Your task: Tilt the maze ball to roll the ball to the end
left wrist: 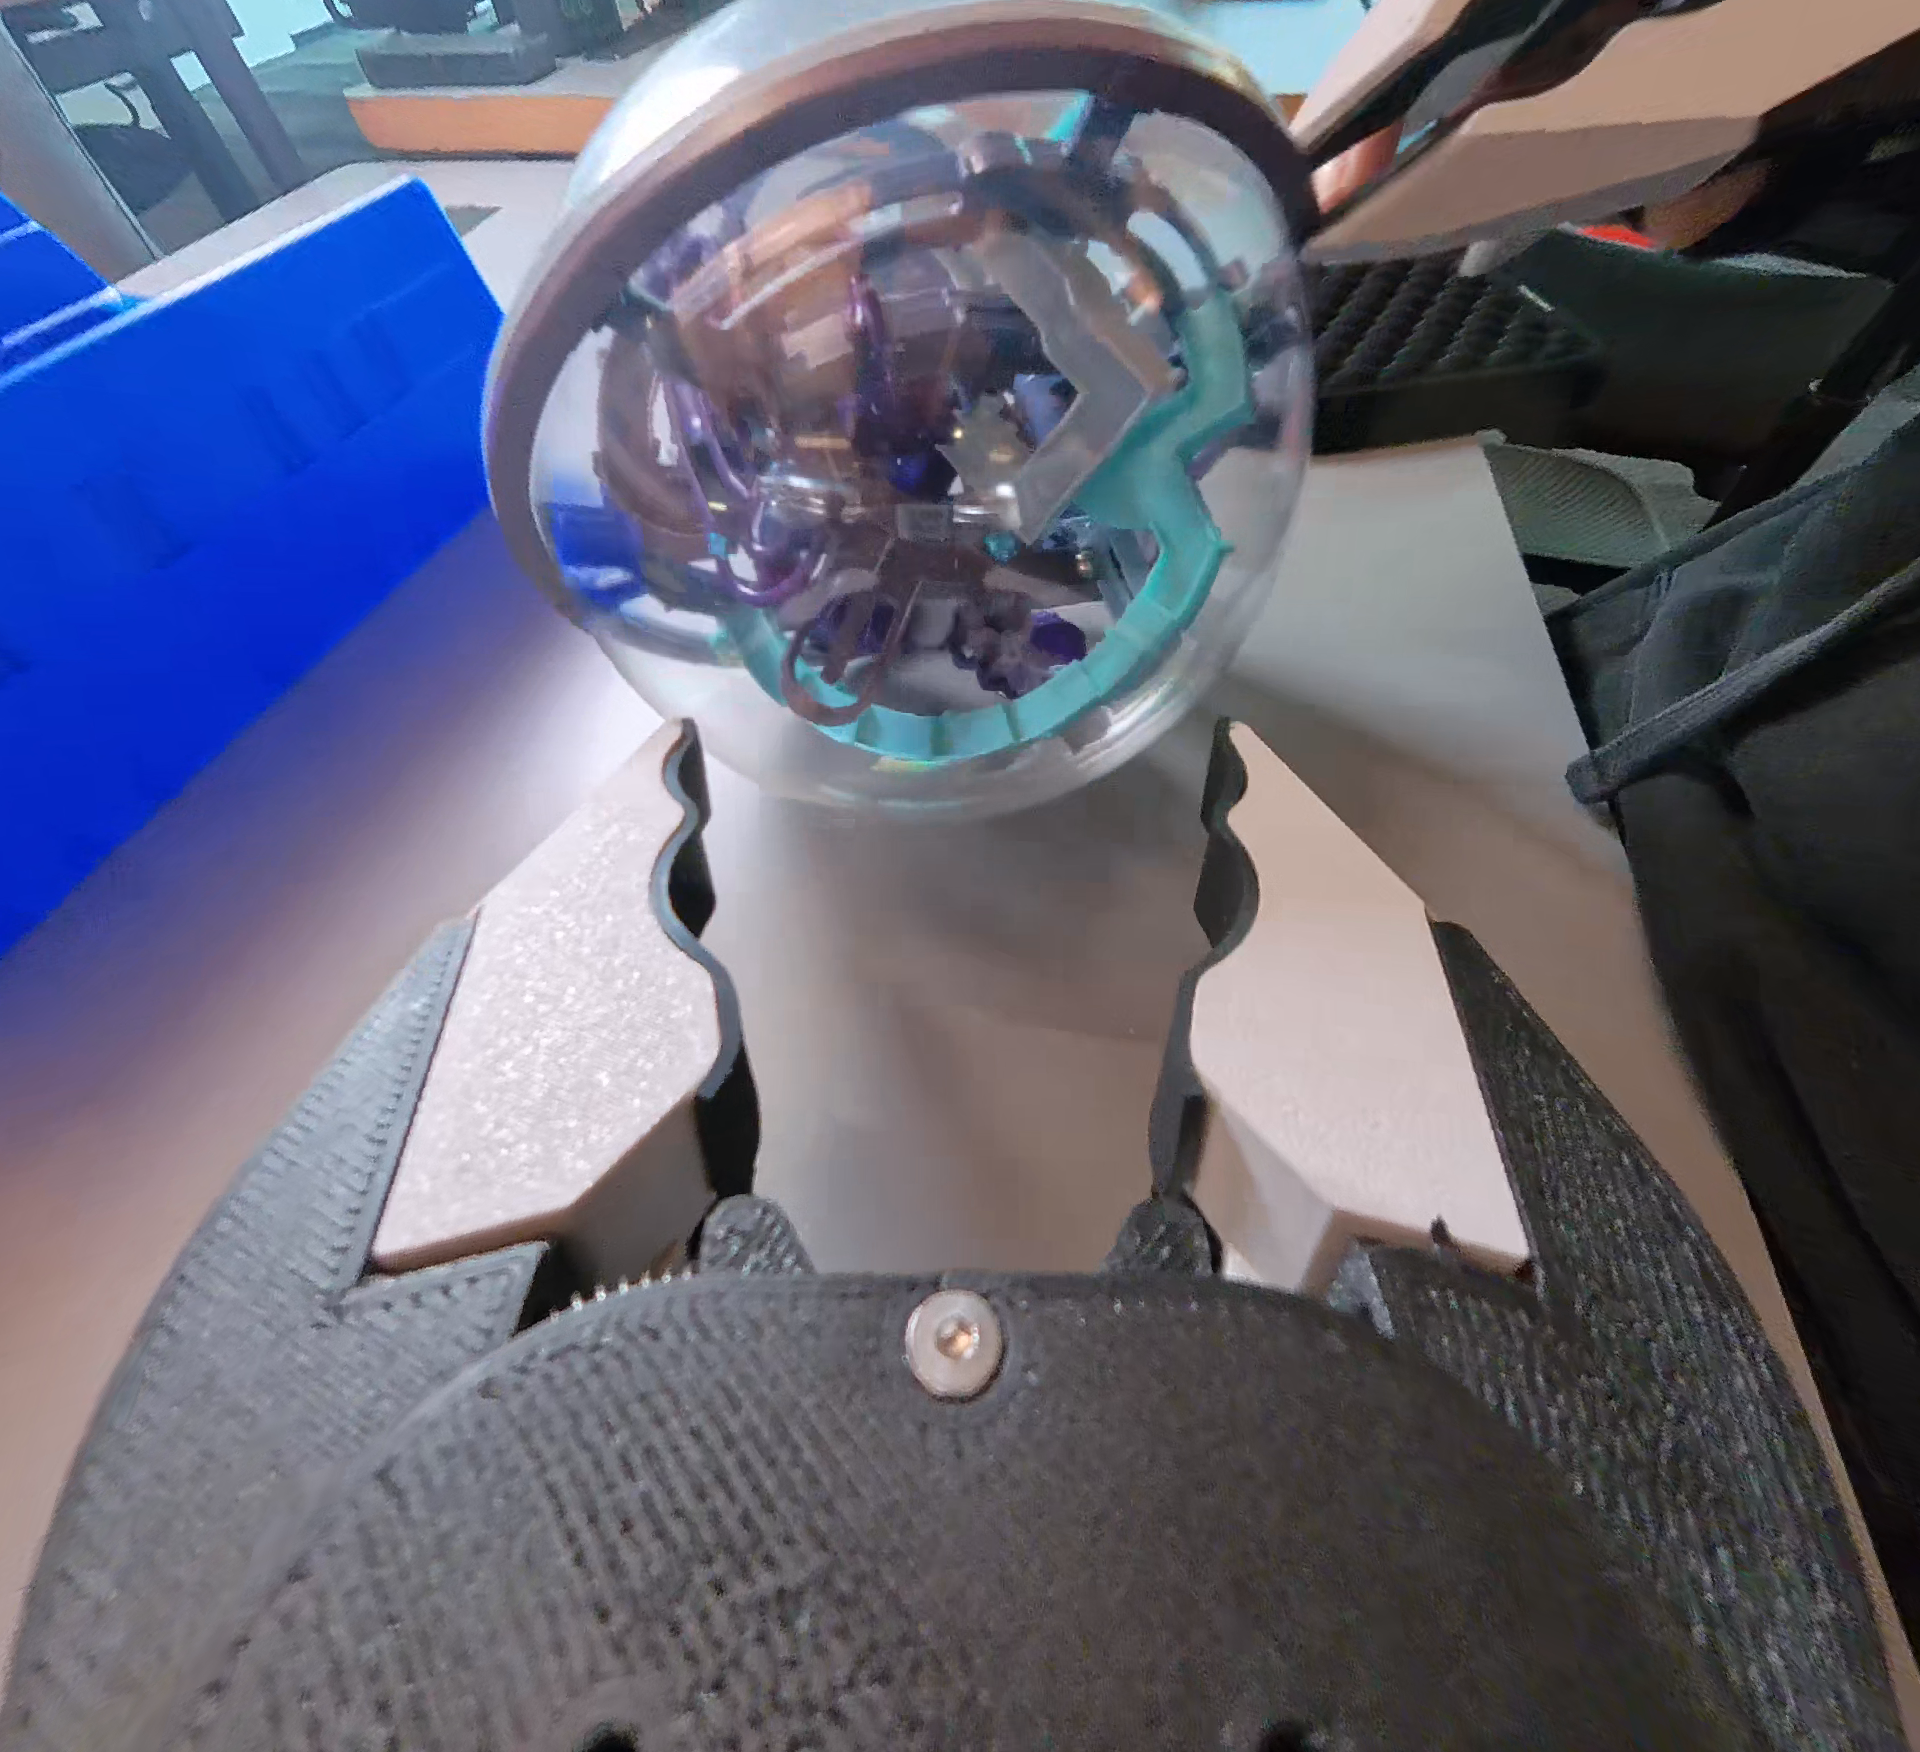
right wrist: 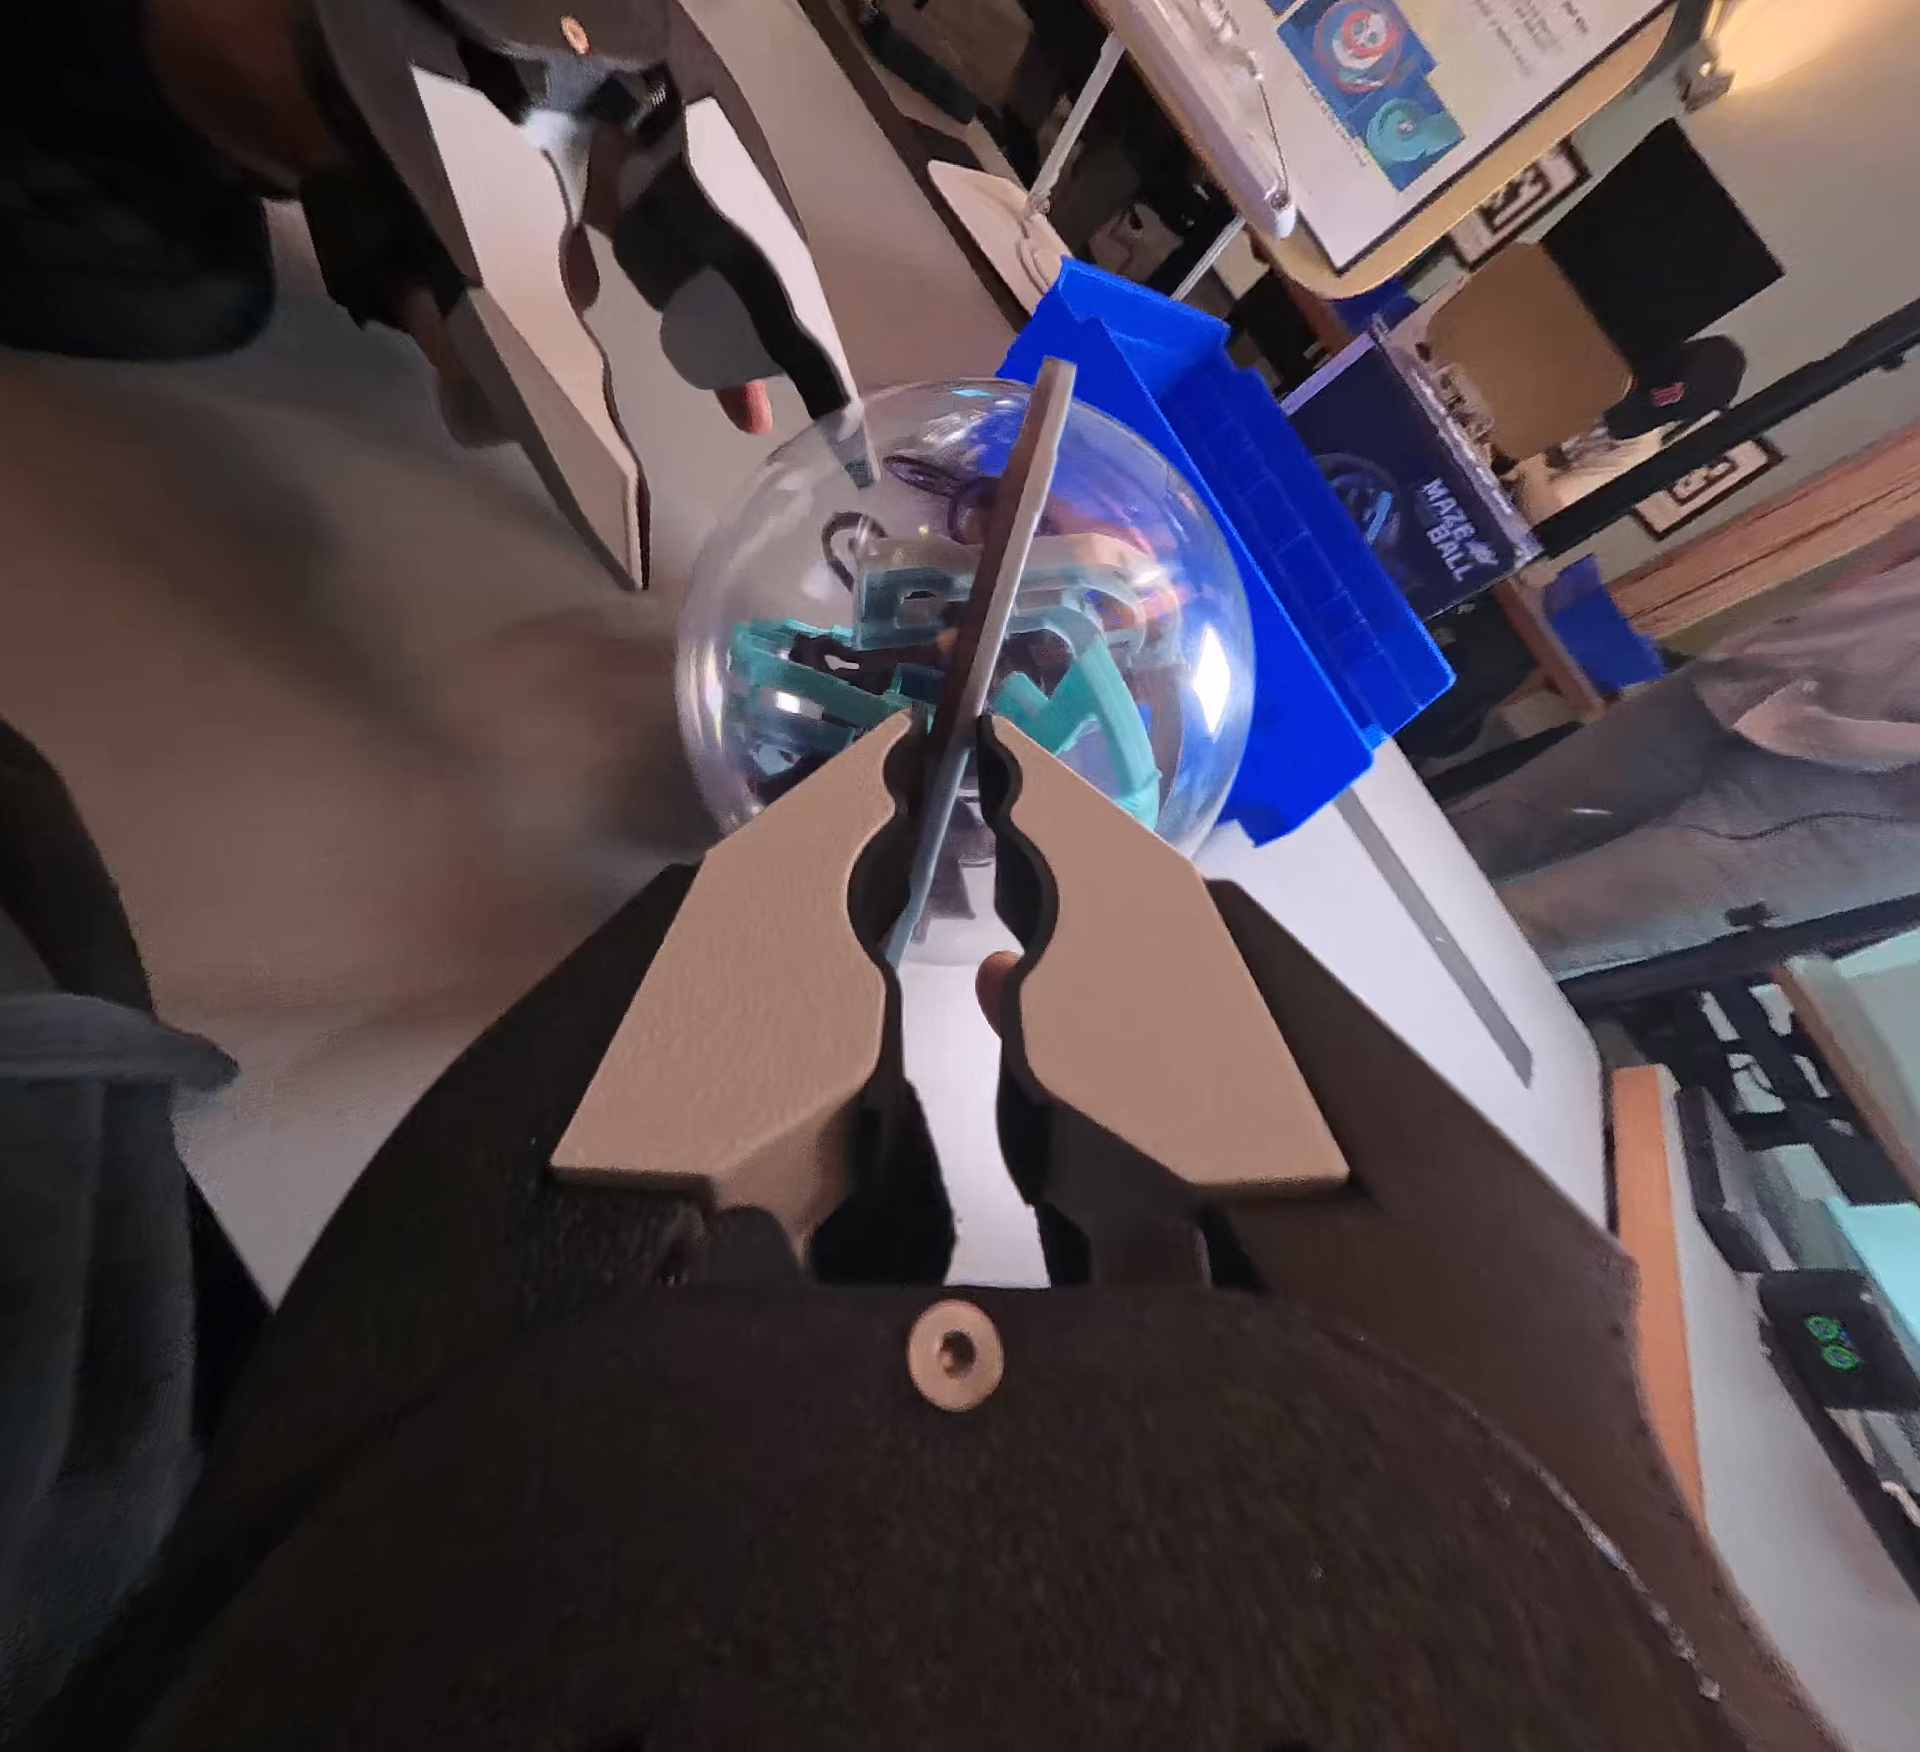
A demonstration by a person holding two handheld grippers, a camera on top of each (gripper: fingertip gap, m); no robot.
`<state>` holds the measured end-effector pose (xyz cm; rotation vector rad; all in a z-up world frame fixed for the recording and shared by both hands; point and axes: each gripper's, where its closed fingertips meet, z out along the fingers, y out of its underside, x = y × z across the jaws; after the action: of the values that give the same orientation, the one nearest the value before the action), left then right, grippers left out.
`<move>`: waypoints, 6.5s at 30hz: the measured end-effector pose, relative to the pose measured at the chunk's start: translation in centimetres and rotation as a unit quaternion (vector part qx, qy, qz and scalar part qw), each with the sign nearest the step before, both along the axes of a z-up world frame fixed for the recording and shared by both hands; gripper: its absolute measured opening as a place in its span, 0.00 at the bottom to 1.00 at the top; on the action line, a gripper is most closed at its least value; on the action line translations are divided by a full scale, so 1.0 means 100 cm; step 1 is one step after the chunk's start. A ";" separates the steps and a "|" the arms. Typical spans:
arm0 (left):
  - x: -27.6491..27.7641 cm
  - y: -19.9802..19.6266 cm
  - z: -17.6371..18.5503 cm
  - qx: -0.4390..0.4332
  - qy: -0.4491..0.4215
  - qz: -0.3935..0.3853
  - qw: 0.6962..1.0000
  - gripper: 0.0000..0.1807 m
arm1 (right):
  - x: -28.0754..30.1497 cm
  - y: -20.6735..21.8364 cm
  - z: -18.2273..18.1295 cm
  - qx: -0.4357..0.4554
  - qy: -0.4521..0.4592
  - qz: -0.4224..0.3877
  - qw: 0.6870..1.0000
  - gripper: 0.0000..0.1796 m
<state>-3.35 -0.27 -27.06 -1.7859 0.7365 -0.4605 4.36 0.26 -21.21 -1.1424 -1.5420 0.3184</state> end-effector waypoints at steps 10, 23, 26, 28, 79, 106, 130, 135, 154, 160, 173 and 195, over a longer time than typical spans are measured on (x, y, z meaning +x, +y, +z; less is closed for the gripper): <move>-0.017 0.017 0.040 0.075 -0.028 -0.031 0.996 0.46 | 0.021 0.024 -0.001 -0.085 0.045 0.056 0.994 0.03; -0.027 0.065 0.030 0.025 -0.024 -0.248 0.968 0.21 | 0.039 0.046 -0.005 -0.210 0.067 0.128 0.967 0.03; -0.016 0.060 0.028 0.032 -0.023 -0.263 0.964 0.11 | 0.042 0.050 -0.005 -0.235 0.072 0.138 0.959 0.03; -0.012 0.060 0.031 0.050 -0.020 -0.253 0.966 0.09 | 0.044 0.054 -0.007 -0.236 0.072 0.136 0.960 0.03; 0.007 0.034 0.055 0.074 0.034 -0.258 0.963 0.04 | 0.054 0.076 -0.016 -0.258 0.078 0.113 0.956 0.04; 0.012 0.036 0.078 0.057 -0.039 -0.241 0.968 0.03 | 0.044 0.092 -0.036 -0.293 0.058 0.101 0.949 0.04; 0.025 0.055 0.091 0.048 -0.035 -0.258 0.964 0.03 | 0.034 0.091 -0.011 -0.157 -0.088 0.149 0.972 0.04; 0.020 0.062 0.093 0.043 -0.047 -0.251 0.966 0.03 | 0.028 0.096 -0.011 -0.184 -0.072 0.158 0.967 0.03; -0.033 0.079 0.048 -0.044 -0.119 -0.255 0.958 0.17 | 0.033 0.121 -0.026 -0.328 0.038 0.194 0.924 0.04; -0.027 0.092 0.030 -0.051 -0.123 -0.223 0.966 0.11 | 0.033 0.133 -0.033 -0.351 0.054 0.196 0.914 0.03; -0.017 0.086 0.040 -0.029 -0.103 -0.219 0.970 0.04 | 0.039 0.134 -0.042 -0.352 0.063 0.219 0.908 0.04; -0.010 0.069 0.047 0.016 -0.066 -0.189 0.980 0.04 | 0.028 0.148 -0.049 -0.302 -0.028 0.235 0.924 0.04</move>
<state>-4.33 6.67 -22.39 -1.5693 0.9880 -0.8069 7.20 15.09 -26.09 -1.2284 -1.8211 1.1570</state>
